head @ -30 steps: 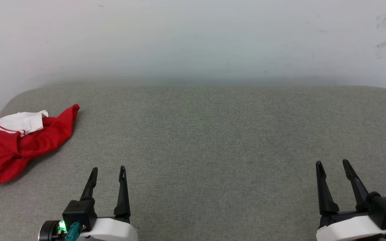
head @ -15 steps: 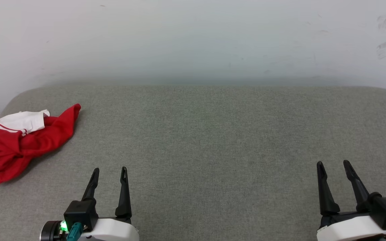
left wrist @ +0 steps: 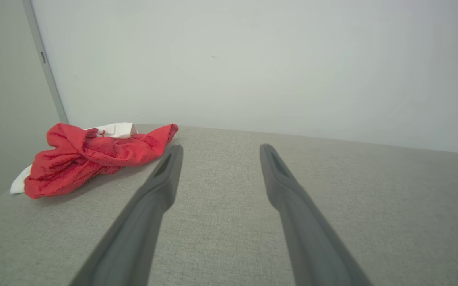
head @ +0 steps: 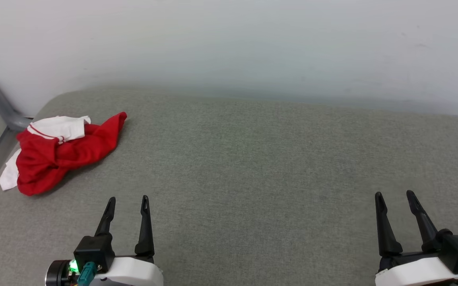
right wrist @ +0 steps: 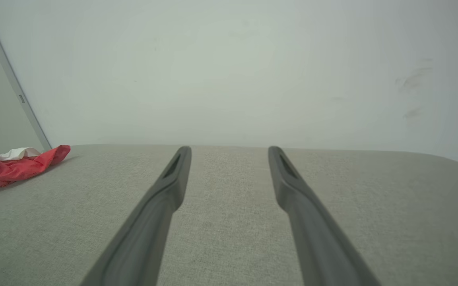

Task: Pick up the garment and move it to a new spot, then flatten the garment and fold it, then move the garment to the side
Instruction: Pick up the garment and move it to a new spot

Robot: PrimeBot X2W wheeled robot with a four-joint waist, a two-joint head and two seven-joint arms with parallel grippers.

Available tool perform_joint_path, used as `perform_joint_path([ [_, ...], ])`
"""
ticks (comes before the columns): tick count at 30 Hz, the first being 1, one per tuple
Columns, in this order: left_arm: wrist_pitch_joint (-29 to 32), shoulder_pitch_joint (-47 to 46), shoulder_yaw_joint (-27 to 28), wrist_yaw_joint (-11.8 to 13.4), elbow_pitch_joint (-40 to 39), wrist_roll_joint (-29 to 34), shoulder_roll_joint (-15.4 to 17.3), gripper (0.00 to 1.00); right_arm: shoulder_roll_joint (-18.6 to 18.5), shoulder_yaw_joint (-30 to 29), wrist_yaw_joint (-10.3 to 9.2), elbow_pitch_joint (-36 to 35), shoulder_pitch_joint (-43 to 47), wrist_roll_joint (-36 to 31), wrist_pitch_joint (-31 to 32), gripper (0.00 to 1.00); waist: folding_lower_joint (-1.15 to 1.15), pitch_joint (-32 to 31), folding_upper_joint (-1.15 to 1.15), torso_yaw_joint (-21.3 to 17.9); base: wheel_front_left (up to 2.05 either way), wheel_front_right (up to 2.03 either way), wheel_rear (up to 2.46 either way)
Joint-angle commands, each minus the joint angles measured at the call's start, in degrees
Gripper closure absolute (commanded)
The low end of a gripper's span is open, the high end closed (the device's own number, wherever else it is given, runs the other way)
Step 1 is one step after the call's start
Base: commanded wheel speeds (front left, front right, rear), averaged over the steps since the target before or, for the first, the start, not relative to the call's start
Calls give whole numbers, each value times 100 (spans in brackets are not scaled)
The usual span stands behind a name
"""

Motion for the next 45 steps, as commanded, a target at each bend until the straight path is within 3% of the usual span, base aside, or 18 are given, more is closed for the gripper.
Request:
perform_joint_path([
  [1,-16,0,20,-11,0,9,-4,0,9,3,-4,-21,59,18,-14,0,0,11,0,137,0,0,0],
  [27,-16,67,230,-52,10,13,-6,0,9,51,-4,-54,90,17,-13,0,0,10,0,1742,0,0,0],
  [40,-16,4,392,-6,42,-157,-6,0,9,117,-4,-62,71,1,-13,0,0,58,0,1819,0,0,0],
  [45,-16,-349,655,-211,91,-187,-5,0,9,130,-4,-104,8,-80,-13,0,0,181,0,1676,0,0,0],
])
